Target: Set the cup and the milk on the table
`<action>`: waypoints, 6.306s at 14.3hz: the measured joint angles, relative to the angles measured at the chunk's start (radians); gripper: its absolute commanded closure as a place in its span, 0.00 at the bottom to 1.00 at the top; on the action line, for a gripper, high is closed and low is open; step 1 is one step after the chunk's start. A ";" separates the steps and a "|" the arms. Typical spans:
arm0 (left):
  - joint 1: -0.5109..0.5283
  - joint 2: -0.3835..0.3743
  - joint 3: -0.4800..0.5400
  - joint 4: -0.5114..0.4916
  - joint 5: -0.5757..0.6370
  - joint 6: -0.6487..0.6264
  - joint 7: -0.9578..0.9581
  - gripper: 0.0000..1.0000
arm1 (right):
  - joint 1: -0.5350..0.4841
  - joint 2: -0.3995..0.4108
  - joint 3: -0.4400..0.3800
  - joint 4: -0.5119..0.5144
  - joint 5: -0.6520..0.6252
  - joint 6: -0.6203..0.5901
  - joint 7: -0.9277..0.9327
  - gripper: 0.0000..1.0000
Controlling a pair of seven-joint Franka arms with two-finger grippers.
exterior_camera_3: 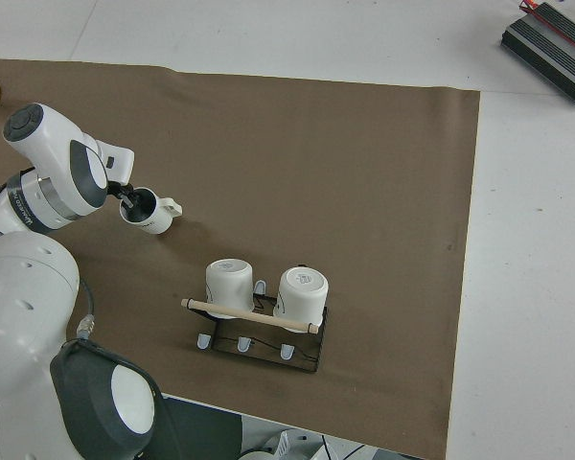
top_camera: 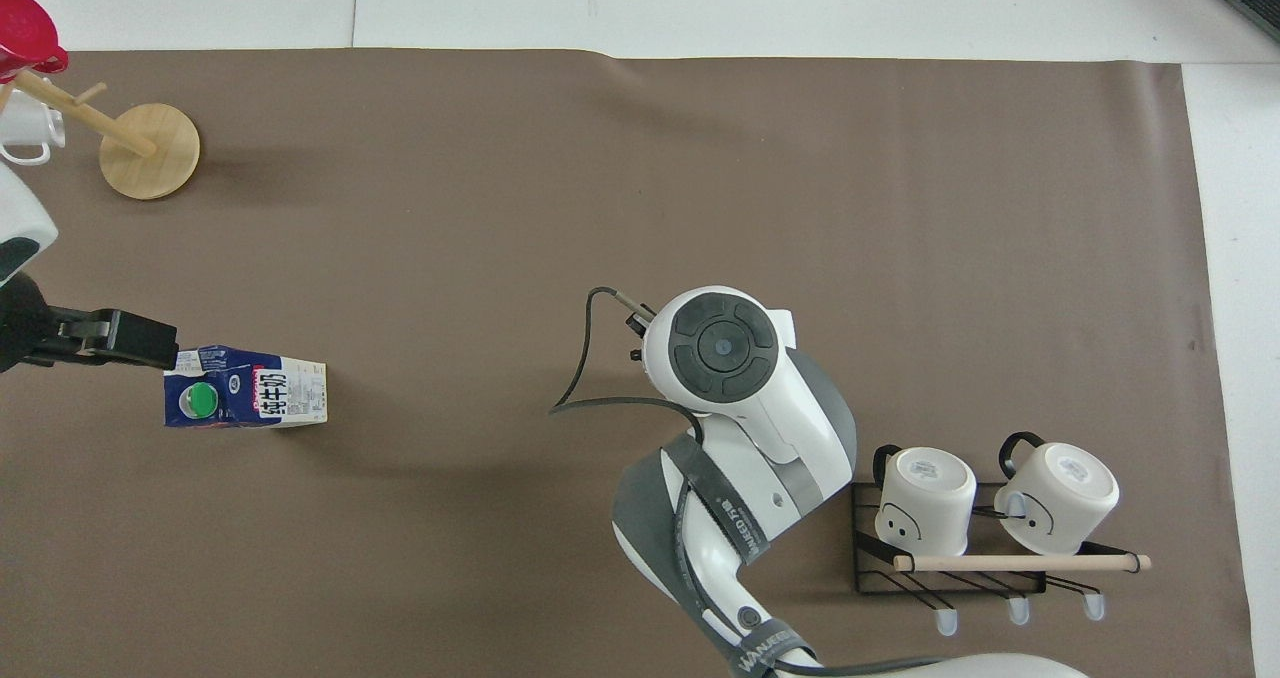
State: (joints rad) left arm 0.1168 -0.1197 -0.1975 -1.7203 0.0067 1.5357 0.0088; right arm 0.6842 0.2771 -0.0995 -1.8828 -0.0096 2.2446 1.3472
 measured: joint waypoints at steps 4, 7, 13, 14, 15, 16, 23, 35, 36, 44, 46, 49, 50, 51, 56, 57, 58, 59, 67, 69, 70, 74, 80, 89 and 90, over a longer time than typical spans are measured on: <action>0.000 0.000 0.000 -0.002 0.000 -0.001 0.000 0.00 | 0.008 0.014 -0.001 -0.001 -0.016 0.007 0.005 1.00; 0.002 0.000 0.003 -0.018 0.000 -0.002 0.000 0.00 | 0.025 0.021 -0.001 -0.003 -0.018 0.011 0.005 1.00; 0.019 0.000 0.009 -0.073 0.000 0.004 0.000 0.00 | 0.029 0.022 -0.001 -0.019 -0.021 0.010 -0.070 1.00; 0.019 0.000 0.009 -0.082 0.000 0.007 0.000 0.00 | 0.029 0.022 -0.001 -0.024 -0.021 0.007 -0.098 1.00; 0.019 0.000 0.008 -0.091 0.000 0.015 0.000 0.00 | 0.029 0.022 -0.001 -0.027 -0.021 -0.001 -0.126 1.00; 0.019 0.000 0.008 -0.100 0.000 0.026 0.000 0.00 | 0.030 0.022 -0.001 -0.029 -0.021 -0.005 -0.143 1.00; 0.019 0.000 0.007 -0.157 0.000 0.112 0.000 0.00 | 0.033 0.021 -0.001 -0.029 -0.021 -0.006 -0.156 1.00; 0.019 0.000 0.006 -0.291 0.000 0.258 0.000 0.00 | 0.035 0.018 0.000 -0.027 -0.026 -0.003 -0.166 0.00; 0.019 -0.001 0.005 -0.296 0.000 0.260 0.000 0.00 | 0.036 0.013 0.000 -0.025 -0.033 -0.002 -0.177 0.00; 0.019 -0.012 0.000 -0.393 -0.002 0.377 -0.001 0.00 | -0.036 -0.154 -0.009 -0.013 -0.038 -0.075 -0.411 0.00; 0.019 -0.014 -0.001 -0.393 -0.002 0.377 -0.001 0.00 | -0.080 -0.196 -0.011 -0.012 -0.038 -0.119 -0.492 0.00; 0.019 -0.016 -0.001 -0.394 -0.002 0.377 0.000 0.00 | -0.148 -0.243 -0.013 -0.012 -0.038 -0.185 -0.606 0.00; 0.019 -0.016 -0.001 -0.394 -0.002 0.377 0.000 0.00 | -0.175 -0.260 -0.014 -0.012 -0.038 -0.209 -0.646 0.00; 0.019 -0.016 -0.001 -0.394 -0.002 0.377 0.000 0.00 | -0.203 -0.276 -0.014 -0.011 -0.038 -0.227 -0.684 0.00; 0.019 -0.016 -0.001 -0.396 -0.002 0.379 0.000 0.17 | -0.378 -0.361 -0.021 -0.010 -0.038 -0.322 -0.942 0.00; 0.019 -0.016 -0.001 -0.397 -0.002 0.380 0.000 0.19 | -0.414 -0.374 -0.023 -0.010 -0.036 -0.338 -0.996 0.00; 0.019 -0.016 -0.001 -0.398 -0.002 0.380 0.001 0.22 | -0.448 -0.382 -0.025 -0.010 -0.033 -0.356 -1.041 0.00; 0.019 -0.016 -0.001 -0.399 -0.002 0.380 0.001 0.25 | -0.477 -0.388 -0.026 -0.011 -0.031 -0.378 -1.075 0.00; 0.019 -0.018 -0.001 -0.400 -0.003 0.381 0.001 0.45 | -0.655 -0.399 -0.029 -0.004 -0.029 -0.470 -1.246 0.00; 0.019 -0.018 -0.001 -0.400 -0.003 0.381 0.001 0.46 | -0.655 -0.404 -0.024 0.041 -0.028 -0.509 -1.246 0.00; 0.019 -0.018 -0.001 -0.400 -0.003 0.381 0.001 0.46 | -0.654 -0.405 -0.020 0.075 -0.028 -0.540 -1.246 0.00; 0.019 -0.022 -0.002 -0.395 -0.004 0.378 -0.002 0.47 | -0.651 -0.407 -0.007 0.189 -0.029 -0.628 -1.251 0.00; -0.042 -0.037 -0.018 -0.354 -0.033 0.352 -0.114 0.47 | -0.651 -0.366 -0.003 0.385 -0.028 -0.801 -1.273 0.00; -0.328 -0.028 -0.032 -0.235 -0.049 0.327 -0.444 0.53 | -0.609 -0.347 0.001 0.357 -0.022 -0.772 -1.276 0.00; -0.331 -0.022 -0.031 -0.221 -0.065 0.327 -0.444 0.54 | -0.596 -0.347 0.002 0.356 -0.022 -0.772 -1.276 0.00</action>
State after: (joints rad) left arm -0.2147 -0.1415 -0.2289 -1.9418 -0.0581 1.8624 -0.4357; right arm 0.0884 -0.0704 -0.0973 -1.5266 -0.0316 1.4727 0.0707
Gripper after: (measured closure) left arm 0.511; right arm 0.000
